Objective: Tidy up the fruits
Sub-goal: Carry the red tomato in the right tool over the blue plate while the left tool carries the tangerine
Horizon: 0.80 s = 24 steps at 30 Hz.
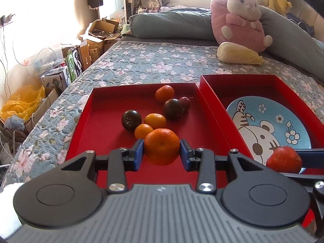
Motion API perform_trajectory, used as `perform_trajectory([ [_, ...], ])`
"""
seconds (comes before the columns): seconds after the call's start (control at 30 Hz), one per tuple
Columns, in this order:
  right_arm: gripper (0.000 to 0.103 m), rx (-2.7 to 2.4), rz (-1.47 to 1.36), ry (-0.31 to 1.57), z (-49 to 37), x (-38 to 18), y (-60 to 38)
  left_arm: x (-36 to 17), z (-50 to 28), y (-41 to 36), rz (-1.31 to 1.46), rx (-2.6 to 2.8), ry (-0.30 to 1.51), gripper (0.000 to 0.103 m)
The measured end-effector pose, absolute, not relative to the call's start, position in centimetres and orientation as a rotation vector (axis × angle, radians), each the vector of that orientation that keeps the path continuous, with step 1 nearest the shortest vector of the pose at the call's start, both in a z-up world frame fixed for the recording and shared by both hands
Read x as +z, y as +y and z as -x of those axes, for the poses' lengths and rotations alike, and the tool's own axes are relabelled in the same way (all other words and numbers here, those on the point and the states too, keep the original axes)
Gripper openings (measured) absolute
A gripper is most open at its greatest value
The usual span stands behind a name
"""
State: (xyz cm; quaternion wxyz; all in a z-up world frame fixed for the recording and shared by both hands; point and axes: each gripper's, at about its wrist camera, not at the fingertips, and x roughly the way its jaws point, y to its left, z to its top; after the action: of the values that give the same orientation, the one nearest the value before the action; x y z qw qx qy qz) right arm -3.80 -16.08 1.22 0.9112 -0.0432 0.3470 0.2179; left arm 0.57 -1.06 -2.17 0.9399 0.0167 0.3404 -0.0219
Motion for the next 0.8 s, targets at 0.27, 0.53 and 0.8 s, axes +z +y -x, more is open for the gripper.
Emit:
perform_trajectory([
  [0.27,0.034,0.432,0.076,0.719,3.7,0.9,-16.9,-1.8,-0.4,-2.1,-0.035,-0.088,0.67,0.044],
  [0.53,0.034,0.419,0.068,0.723,3.6,0.5,-17.4,-1.8,-0.5,-2.7,-0.03,-0.127,0.658,0.044],
  [0.8,0.034,0.321,0.056,0.72,2.4,-0.2,-19.4,-1.7,-0.4,-3.0,-0.027,-0.153,0.647,0.044],
])
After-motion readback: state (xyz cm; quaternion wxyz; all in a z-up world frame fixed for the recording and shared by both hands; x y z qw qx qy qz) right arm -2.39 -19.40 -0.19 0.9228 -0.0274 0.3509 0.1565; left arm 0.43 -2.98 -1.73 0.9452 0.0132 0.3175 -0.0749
